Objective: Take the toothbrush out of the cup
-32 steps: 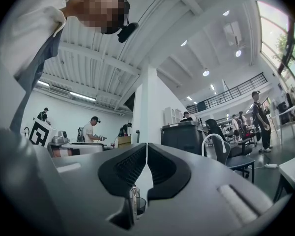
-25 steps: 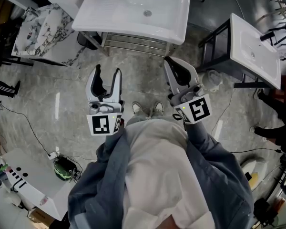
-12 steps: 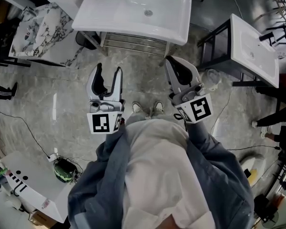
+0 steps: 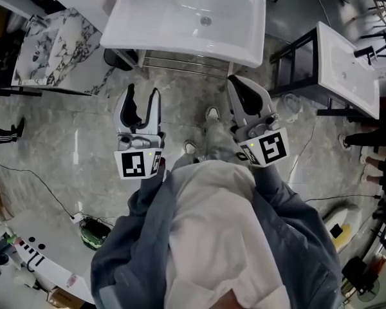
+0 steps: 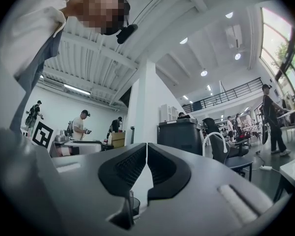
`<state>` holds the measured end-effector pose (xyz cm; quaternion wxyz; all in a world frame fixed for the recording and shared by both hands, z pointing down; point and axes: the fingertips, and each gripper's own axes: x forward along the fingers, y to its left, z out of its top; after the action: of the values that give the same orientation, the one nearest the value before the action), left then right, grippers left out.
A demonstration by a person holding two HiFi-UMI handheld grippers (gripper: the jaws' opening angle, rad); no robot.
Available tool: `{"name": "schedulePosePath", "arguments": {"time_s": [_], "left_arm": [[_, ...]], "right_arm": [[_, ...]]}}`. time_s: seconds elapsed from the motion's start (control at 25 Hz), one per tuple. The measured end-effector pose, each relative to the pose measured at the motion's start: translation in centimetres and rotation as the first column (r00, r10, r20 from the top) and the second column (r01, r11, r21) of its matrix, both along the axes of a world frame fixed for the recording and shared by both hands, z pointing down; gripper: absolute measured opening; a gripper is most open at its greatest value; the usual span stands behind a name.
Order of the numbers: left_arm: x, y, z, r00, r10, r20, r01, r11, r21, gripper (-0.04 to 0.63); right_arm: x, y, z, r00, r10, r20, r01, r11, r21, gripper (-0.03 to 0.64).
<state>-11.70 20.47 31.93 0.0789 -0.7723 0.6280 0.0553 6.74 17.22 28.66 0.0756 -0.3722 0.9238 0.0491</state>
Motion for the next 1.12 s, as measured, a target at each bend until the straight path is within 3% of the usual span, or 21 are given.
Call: {"name": "schedulePosePath", "arguments": {"time_s": [0.32, 0.64, 1.12], "left_arm": [[-0.1, -7.7, 1.2, 0.999, -0.046, 0.019, 0.046, 0.999, 0.005, 0.233], [-1.3, -16.0, 0.6, 0.993, -0.114, 0.032, 0.115, 0.993, -0.038, 0.230], [-0.7, -25.4, -0.2, 0.985, -0.163, 0.047, 0.165, 0.986, -0.034, 0.230]], "right_arm": [[-0.2, -9.2, 1.6, 0.999, -0.042, 0.032, 0.042, 0.999, 0.009, 0.011], [-2.0, -19.3, 1.4, 0.993, -0.118, 0.029, 0.119, 0.993, -0.020, 0.011], [-2.2, -28.3, 0.9, 0.981, -0.192, 0.037, 0.193, 0.981, -0.031, 0.011]]}}
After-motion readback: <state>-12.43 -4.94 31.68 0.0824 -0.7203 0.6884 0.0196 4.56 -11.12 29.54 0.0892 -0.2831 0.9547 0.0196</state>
